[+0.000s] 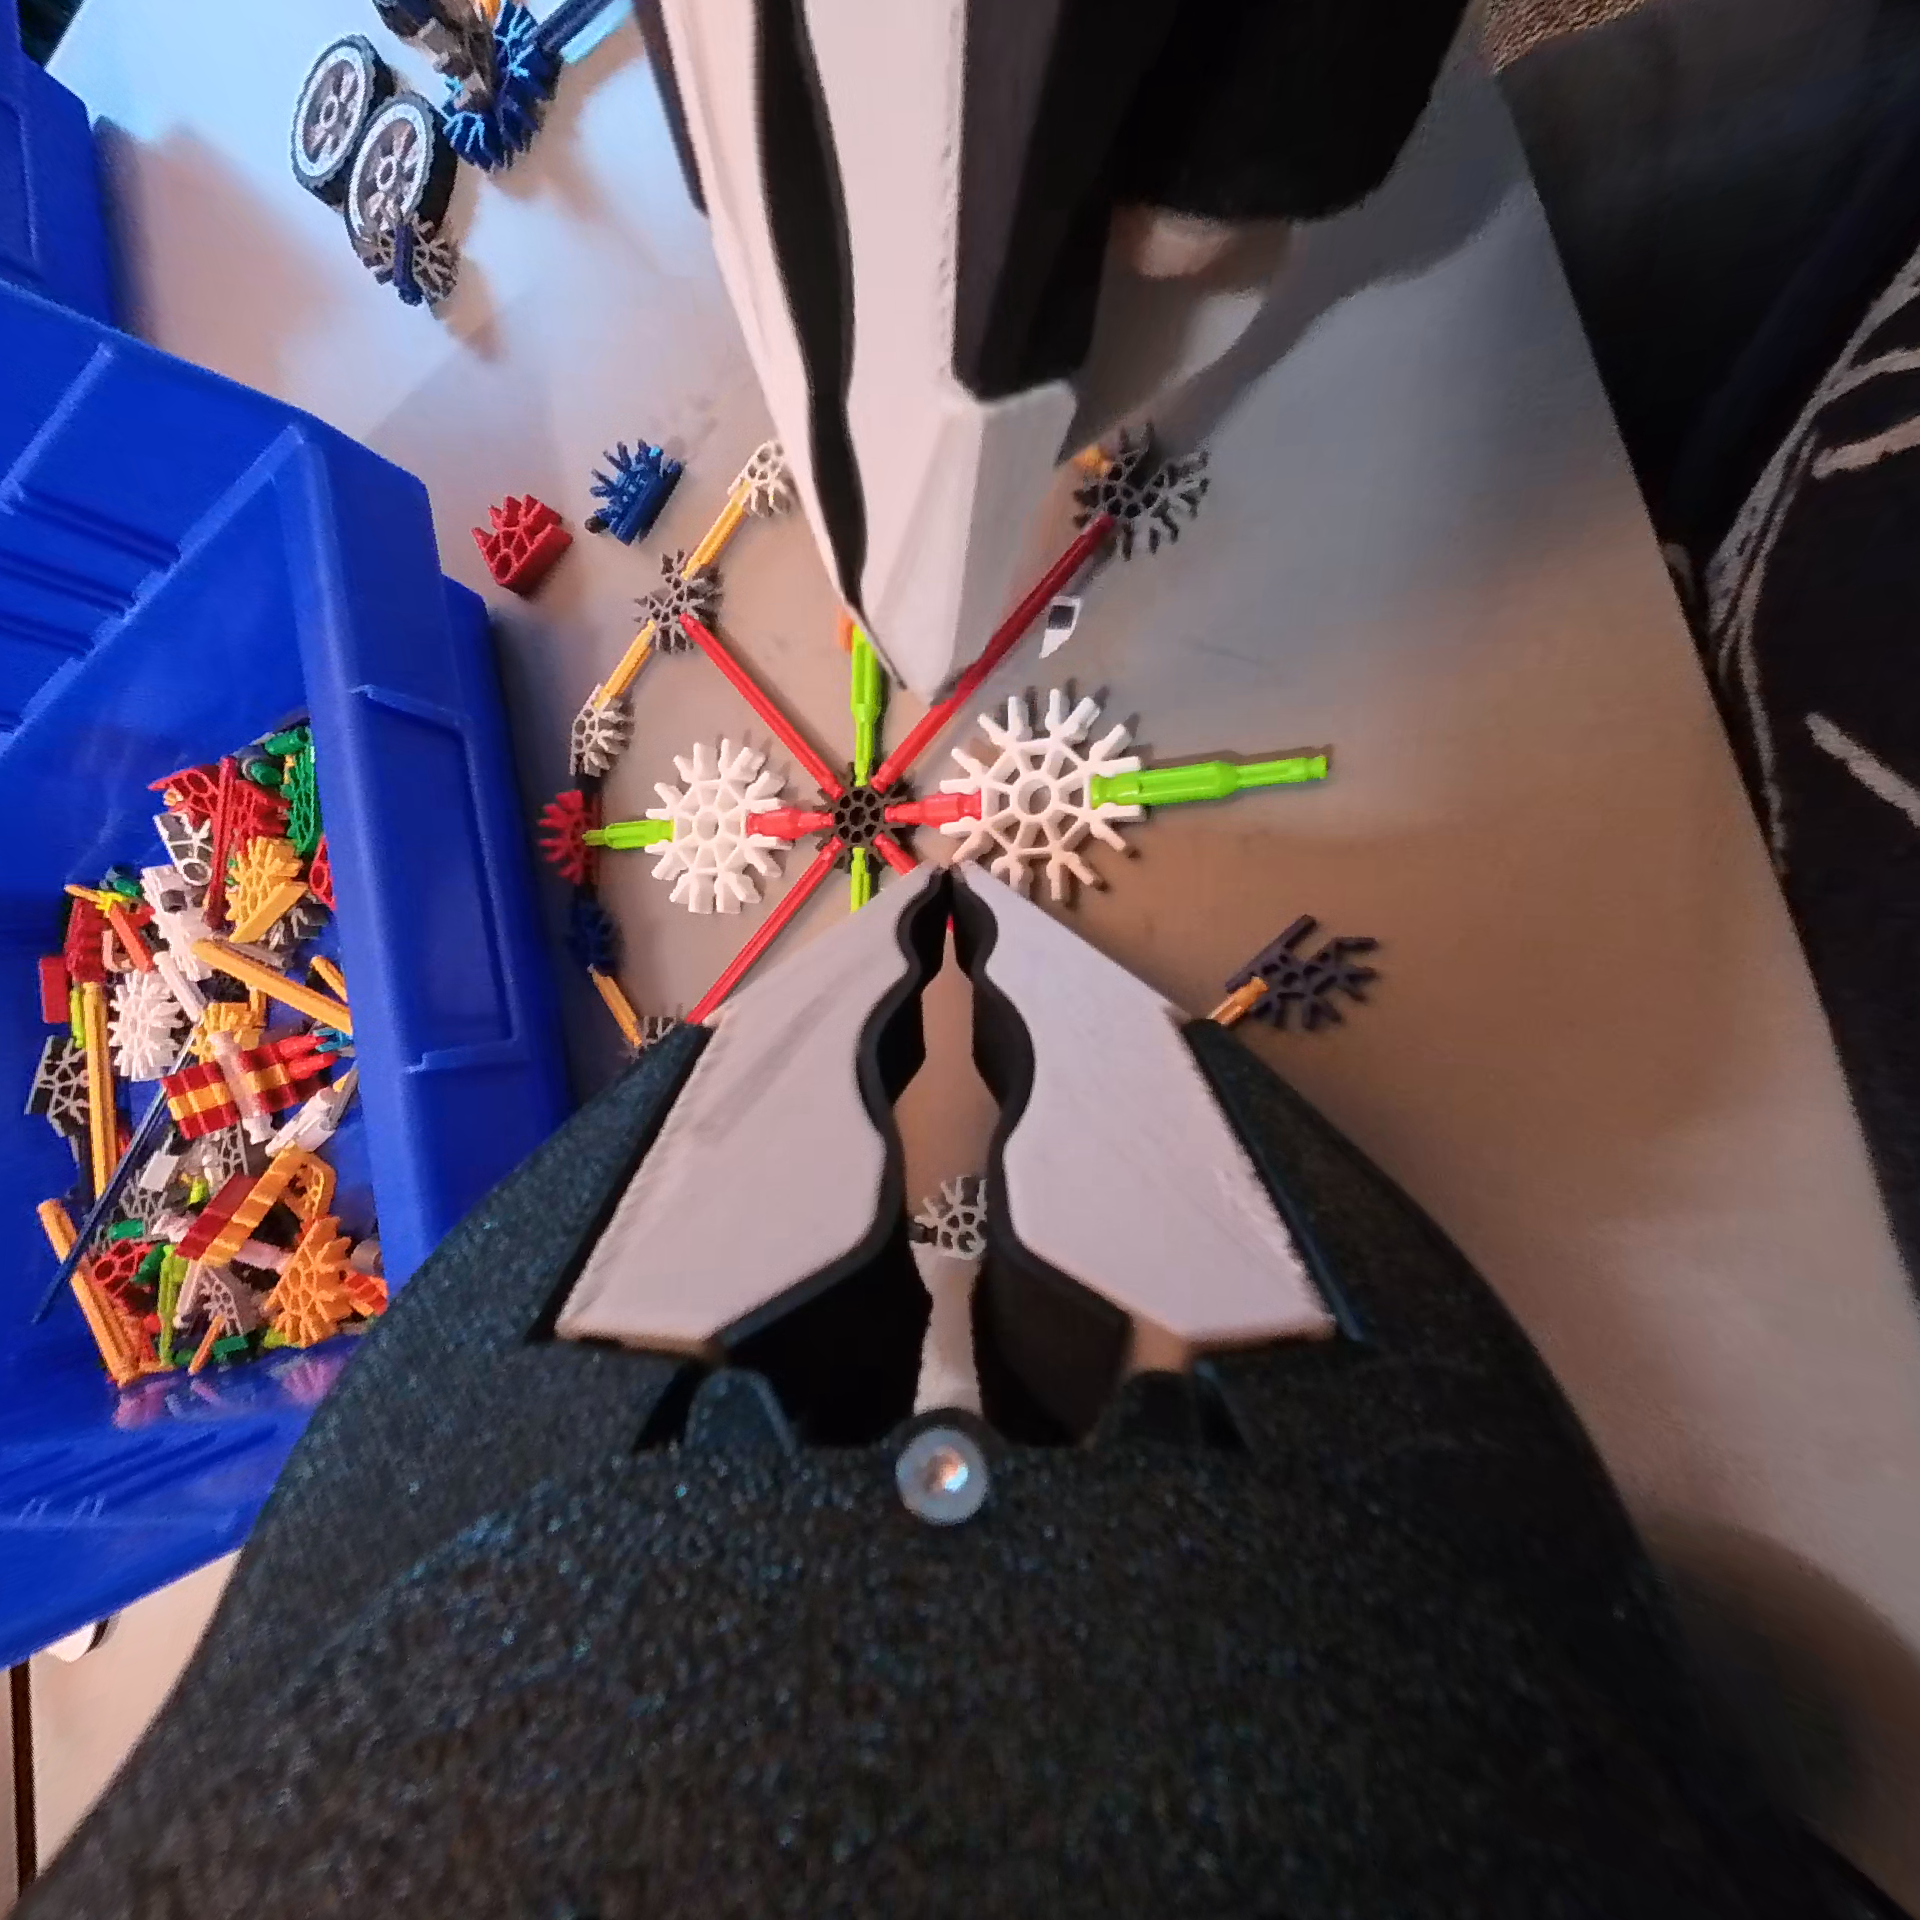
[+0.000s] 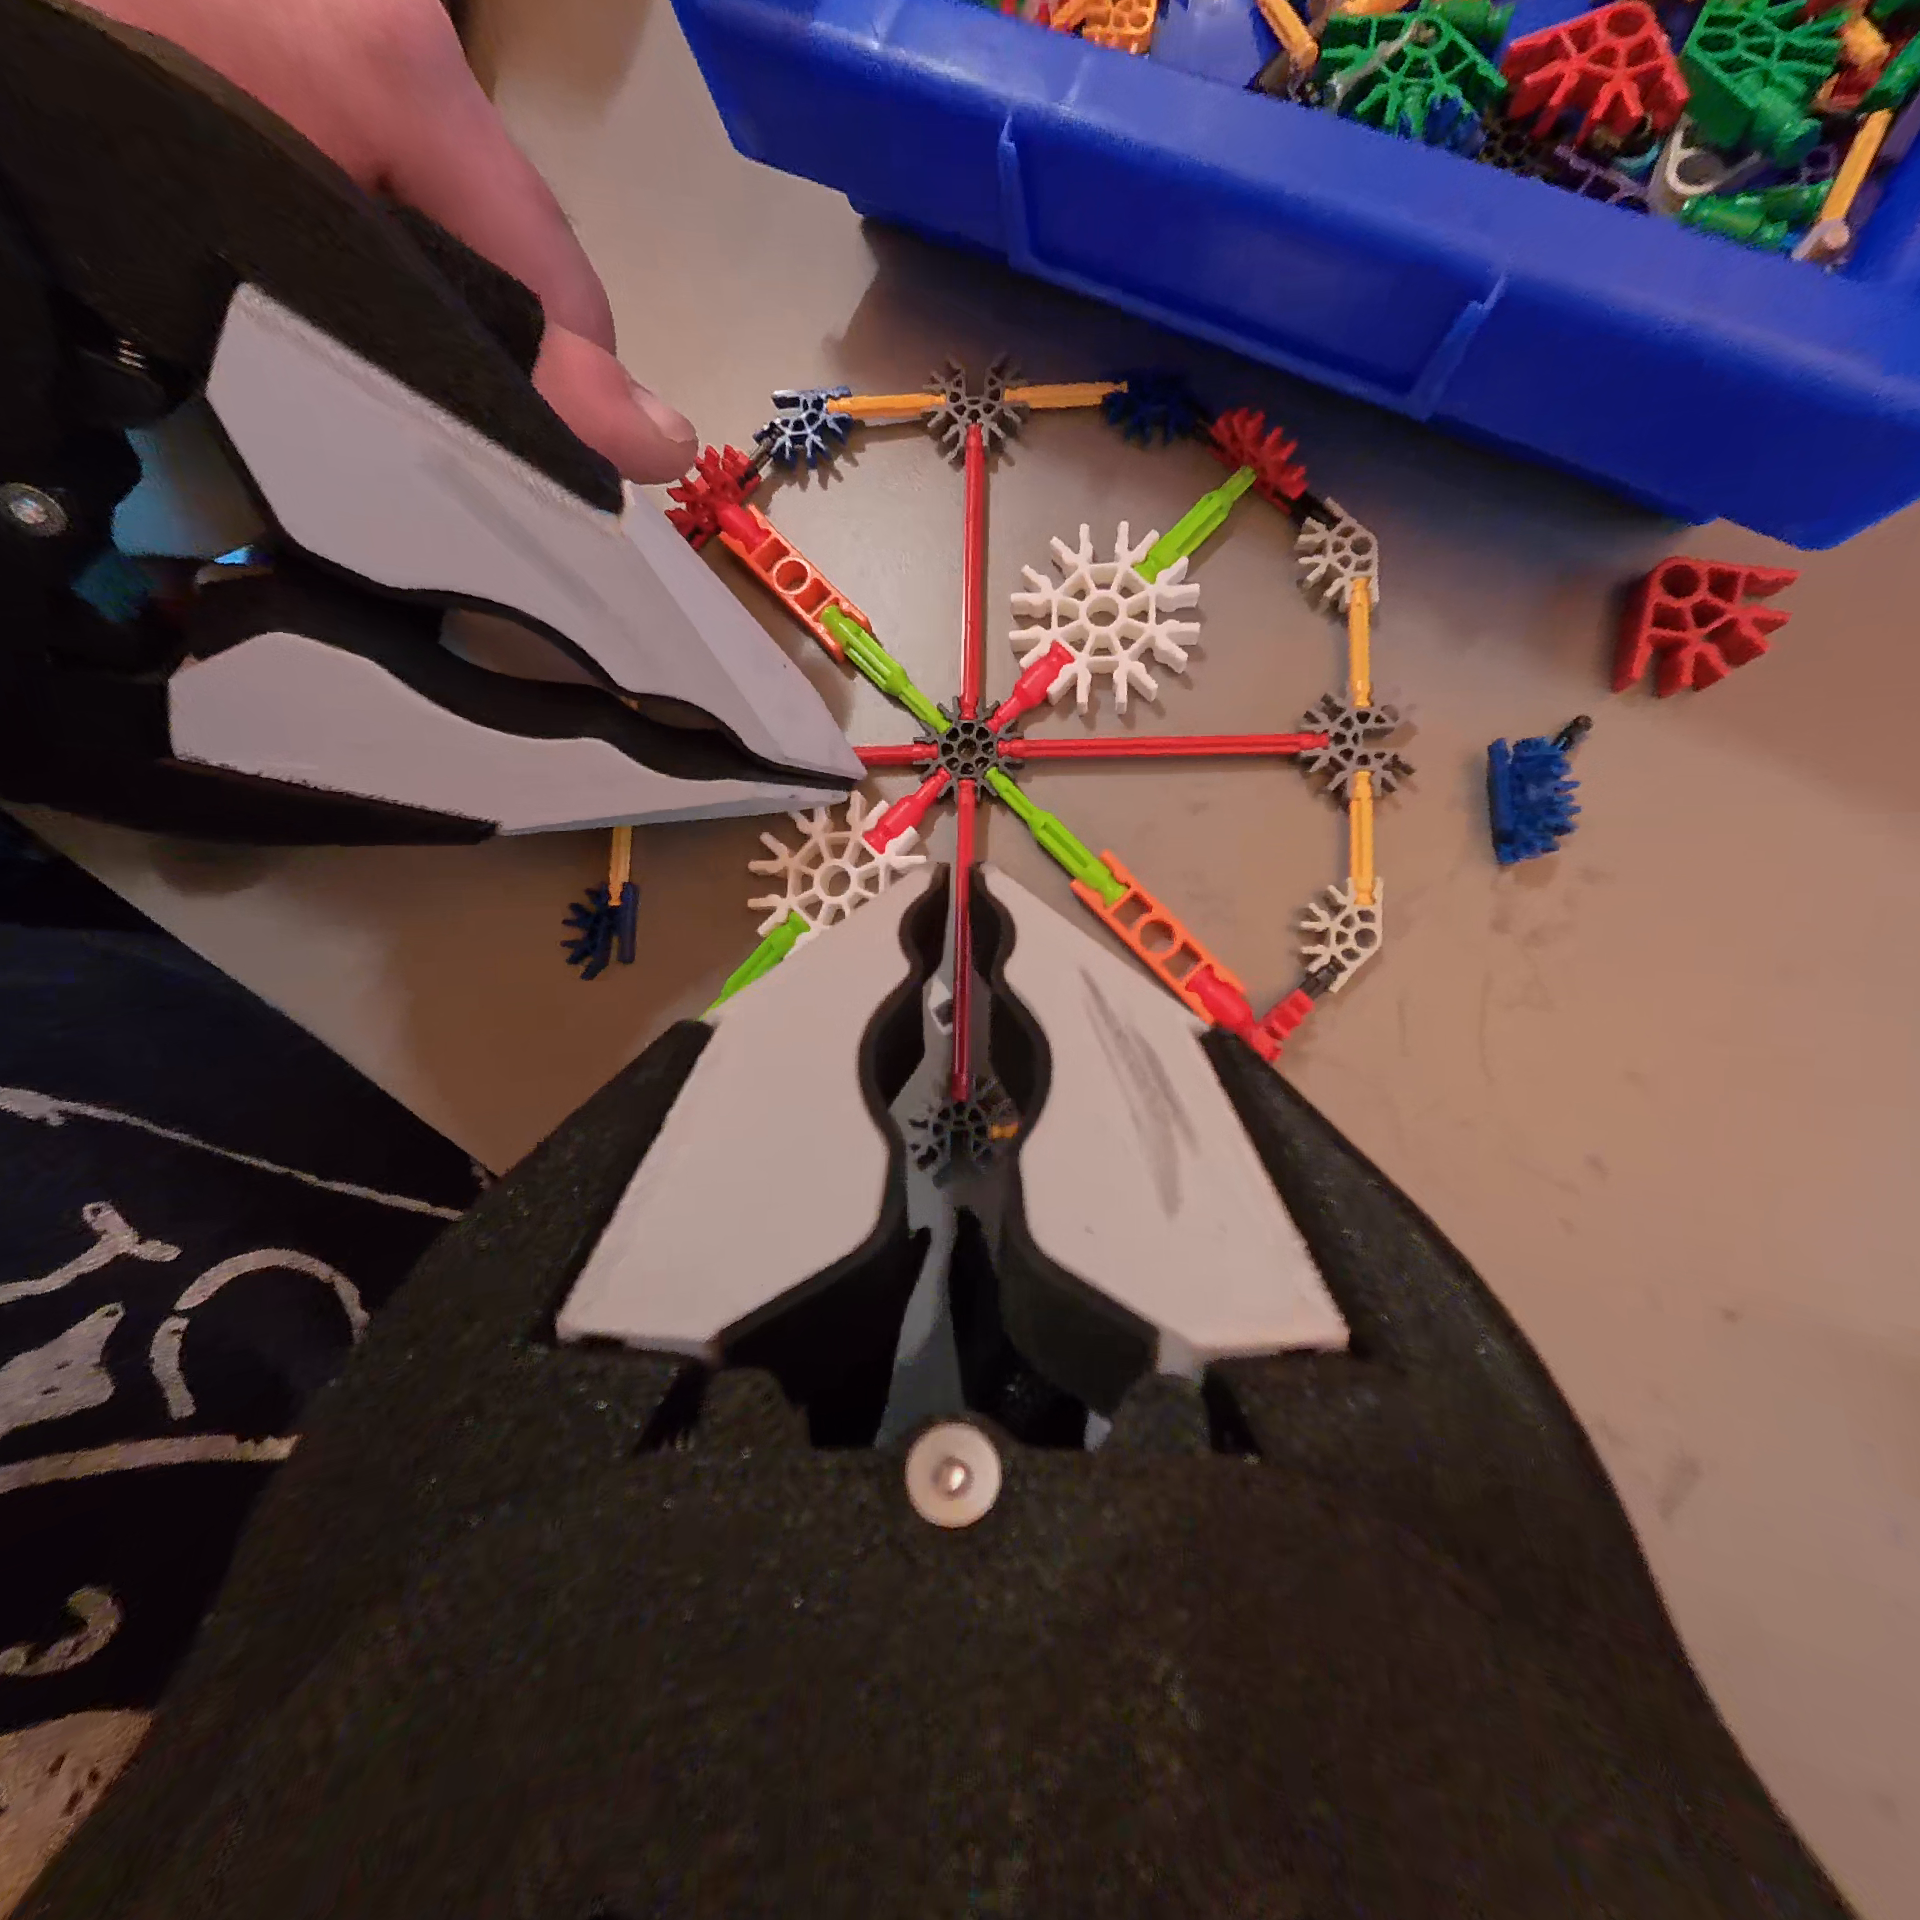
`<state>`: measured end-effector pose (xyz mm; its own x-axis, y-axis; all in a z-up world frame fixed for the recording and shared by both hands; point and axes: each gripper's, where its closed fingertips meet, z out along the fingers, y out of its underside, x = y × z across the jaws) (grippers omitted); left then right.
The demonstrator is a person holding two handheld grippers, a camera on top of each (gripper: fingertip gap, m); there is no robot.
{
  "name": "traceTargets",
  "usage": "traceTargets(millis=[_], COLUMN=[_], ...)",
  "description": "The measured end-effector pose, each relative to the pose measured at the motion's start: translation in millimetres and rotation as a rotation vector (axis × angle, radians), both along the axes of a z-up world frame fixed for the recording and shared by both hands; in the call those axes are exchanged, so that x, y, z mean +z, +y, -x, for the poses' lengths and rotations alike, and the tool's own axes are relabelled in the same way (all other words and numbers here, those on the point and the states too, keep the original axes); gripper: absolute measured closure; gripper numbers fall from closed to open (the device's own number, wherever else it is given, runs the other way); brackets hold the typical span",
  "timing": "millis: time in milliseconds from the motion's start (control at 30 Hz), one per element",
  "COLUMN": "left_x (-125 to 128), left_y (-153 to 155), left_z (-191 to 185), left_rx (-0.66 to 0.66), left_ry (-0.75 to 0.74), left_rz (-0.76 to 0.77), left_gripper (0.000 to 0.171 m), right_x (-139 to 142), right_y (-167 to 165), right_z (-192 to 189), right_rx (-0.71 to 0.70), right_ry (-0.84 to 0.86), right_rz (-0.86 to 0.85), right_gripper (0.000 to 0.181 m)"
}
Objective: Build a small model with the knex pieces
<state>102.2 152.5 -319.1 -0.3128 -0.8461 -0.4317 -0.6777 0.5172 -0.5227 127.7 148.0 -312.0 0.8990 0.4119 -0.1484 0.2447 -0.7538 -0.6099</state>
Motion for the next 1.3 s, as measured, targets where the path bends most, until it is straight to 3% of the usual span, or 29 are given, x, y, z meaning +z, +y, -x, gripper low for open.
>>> traceTargets(millis=[900,1300], left_x=[1,1], left_y=[0,0], left_z=[0,0], left_rx=[0.001,0.002], left_ry=[-0.003,-0.002], left_rz=[0.0,-0.013], left_gripper=[0.171,0.171], right_x=[-9,1], right_y=[10,18], right_z=[3,7], right_rx=[0.119,0.117], right_ry=[-0.15,-0.124], right_rz=[0.032,-0.02], right_gripper=[0.181,0.181])
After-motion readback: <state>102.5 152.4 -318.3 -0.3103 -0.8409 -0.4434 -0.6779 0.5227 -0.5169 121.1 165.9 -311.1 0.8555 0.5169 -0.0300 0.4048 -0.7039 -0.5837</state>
